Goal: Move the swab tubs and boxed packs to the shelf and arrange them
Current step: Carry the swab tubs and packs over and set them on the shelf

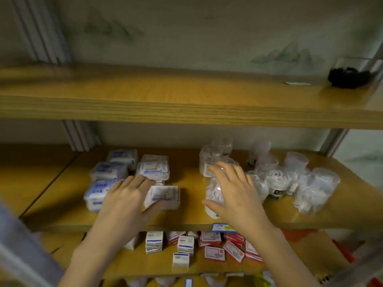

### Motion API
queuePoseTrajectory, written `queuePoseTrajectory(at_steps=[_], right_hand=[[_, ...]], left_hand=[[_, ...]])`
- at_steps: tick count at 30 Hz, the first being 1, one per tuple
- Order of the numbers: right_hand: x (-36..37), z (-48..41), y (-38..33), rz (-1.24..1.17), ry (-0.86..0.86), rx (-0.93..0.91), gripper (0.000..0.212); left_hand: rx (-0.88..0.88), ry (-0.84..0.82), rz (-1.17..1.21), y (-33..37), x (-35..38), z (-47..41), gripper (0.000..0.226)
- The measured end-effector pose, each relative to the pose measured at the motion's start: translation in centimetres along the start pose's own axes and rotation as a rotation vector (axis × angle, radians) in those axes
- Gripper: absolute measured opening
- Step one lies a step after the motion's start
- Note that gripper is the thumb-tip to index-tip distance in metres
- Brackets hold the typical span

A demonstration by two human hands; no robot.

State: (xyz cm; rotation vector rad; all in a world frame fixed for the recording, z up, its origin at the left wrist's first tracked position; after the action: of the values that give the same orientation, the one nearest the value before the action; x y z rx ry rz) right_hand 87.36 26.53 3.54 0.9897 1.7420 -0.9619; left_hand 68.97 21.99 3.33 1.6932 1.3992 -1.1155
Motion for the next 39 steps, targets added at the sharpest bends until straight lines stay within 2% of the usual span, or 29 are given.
queuePoseTrajectory(at_steps=[4, 8, 13, 17, 22, 31, 39], right_hand=[[-1.1, -0.3, -5.1, -0.07, 0.021, -0.218, 0.053], [-0.3, -0.2, -10.6, -0.148, -0.054, -0.392, 0.046], [2.0, 1.1, -18.4, -0.199, -0.209, -0.641, 0.049], [2.6, 2.5, -24.0, -0.246, -0.227, -0.784, 0.045], [3.4, 4.5, -31.2, -0.314, -0.268, -0.911, 0.047], [5.9, 6.1, -46.1, -0.388, -0.292, -0.946, 0.045], [10.0, 5.6, -57.7, -0.426, -0.329, -0.834, 0.047]], left_hand=[[-0.123, 0.067, -0.065, -1.1, -2.1, 2.8, 0.034], [-0.273, 0.03, -0.135, -3.8, -3.5, 6.9, 0.046], [-0.496, -0.013, -0.209, -7.8, -5.8, 14.1, 0.047], [-0.631, -0.022, -0.282, -10.3, -7.7, 18.9, 0.034], [-0.789, -0.039, -0.311, -13.8, -9.6, 24.8, 0.033], [-0.952, -0.143, -0.37, -24.6, -13.8, 34.6, 0.039], [-0.91, -0.085, -0.291, -33.1, -16.7, 39.7, 0.043]])
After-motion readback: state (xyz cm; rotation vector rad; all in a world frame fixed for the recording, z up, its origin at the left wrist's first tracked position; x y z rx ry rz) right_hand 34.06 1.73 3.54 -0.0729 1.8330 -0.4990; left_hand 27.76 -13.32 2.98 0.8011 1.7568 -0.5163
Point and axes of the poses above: each hand's wrist, its own z-axis away from the middle knuckle, its own x-axis out of the palm, y = z × x, the point moved 8 cm from there along -z, towards the middle knuckle, and after that the axes turned 6 degrees about x, right-handed, at the moved point
